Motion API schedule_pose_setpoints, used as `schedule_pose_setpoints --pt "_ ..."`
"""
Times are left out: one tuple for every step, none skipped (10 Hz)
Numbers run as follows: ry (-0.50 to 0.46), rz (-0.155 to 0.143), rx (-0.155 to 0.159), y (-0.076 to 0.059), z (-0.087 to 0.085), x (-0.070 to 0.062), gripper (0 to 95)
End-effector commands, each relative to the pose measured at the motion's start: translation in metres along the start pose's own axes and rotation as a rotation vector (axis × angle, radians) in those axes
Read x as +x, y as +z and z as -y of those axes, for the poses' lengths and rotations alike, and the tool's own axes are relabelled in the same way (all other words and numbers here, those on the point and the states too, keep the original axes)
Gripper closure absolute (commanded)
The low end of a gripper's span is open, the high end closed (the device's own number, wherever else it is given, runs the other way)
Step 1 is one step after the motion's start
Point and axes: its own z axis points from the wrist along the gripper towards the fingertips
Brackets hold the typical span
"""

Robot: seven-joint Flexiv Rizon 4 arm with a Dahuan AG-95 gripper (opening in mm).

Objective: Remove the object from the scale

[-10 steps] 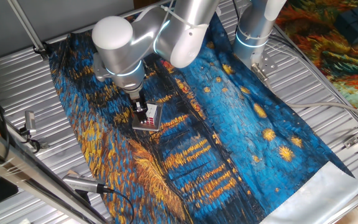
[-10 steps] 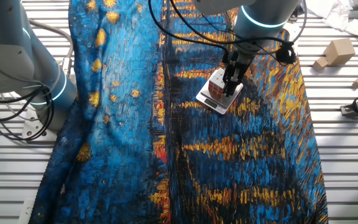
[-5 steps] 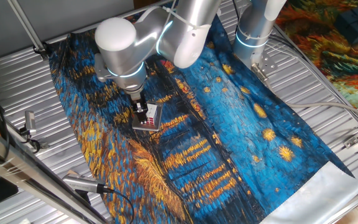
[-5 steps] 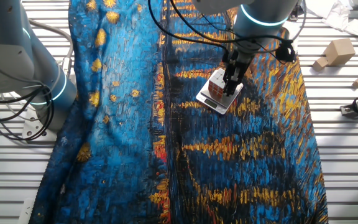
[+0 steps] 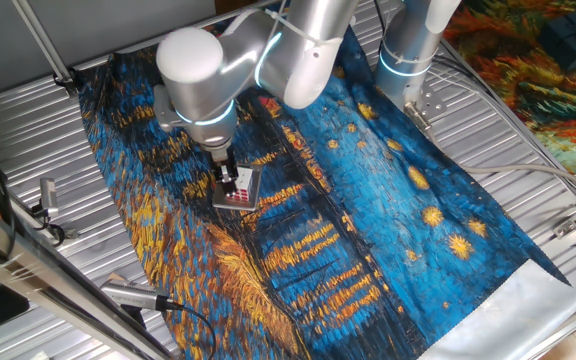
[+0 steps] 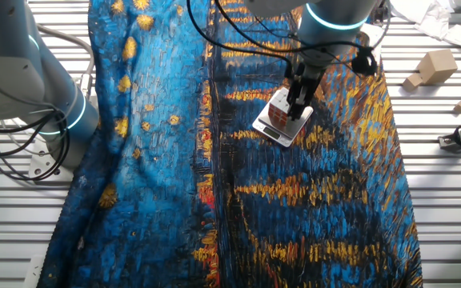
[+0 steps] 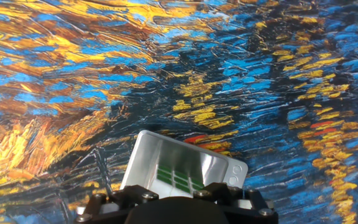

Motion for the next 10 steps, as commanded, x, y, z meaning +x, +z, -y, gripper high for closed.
schedule_pose_setpoints --pt "0.0 -0.009 -0.001 -0.0014 0.0003 -0.0003 38.0" --pt "0.0 -0.012 -0.002 -0.0014 0.0003 -0.0003 38.0" --pt "-0.009 -0.011 -0.004 -0.0014 0.0003 -0.0003 38.0" --pt "-0.013 -0.01 -0.005 -0.0014 0.0003 -0.0003 38.0" --pt "0.0 -0.005 -0.006 -0.0014 0.0003 -0.0003 38.0" --pt "0.0 0.002 -0.007 -0.0014 0.0003 -0.0003 38.0" --pt "-0.001 0.01 -0.013 -0.0014 0.0003 -0.0003 38.0" --pt "0.0 0.019 -0.015 -0.0014 0.0003 -0.0003 38.0" --pt "0.0 0.022 -0.014 -0.0014 0.0003 -0.0003 38.0" --pt "0.0 0.026 -0.014 -0.0014 0.0003 -0.0003 38.0"
